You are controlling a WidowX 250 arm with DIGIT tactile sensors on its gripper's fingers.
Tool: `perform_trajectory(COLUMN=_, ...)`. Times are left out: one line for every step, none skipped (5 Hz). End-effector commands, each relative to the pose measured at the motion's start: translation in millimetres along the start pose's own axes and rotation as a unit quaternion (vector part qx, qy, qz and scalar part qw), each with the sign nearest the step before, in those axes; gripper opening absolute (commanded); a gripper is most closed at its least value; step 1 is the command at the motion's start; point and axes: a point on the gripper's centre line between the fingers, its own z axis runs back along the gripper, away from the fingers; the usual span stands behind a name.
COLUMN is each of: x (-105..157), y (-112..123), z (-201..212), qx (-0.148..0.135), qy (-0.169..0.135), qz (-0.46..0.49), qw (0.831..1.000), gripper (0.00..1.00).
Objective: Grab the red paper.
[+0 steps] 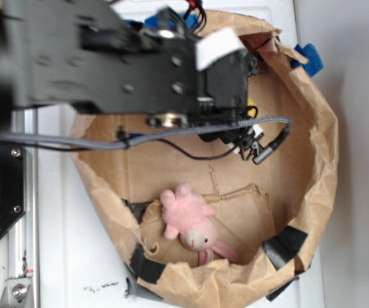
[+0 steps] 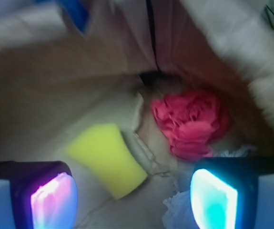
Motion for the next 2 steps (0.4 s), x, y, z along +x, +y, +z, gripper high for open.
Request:
perform_trajectory(x=30.1, y=-0.7, z=-8.8, qx=0.009, qy=-0.045, qz=0.014, qw=0.999, gripper=1.00)
perform_trajectory(x=40.6, y=-6.4, z=-15.2, qx=0.014, qy=-0.038, qz=0.030, qw=0.999, gripper=1.00)
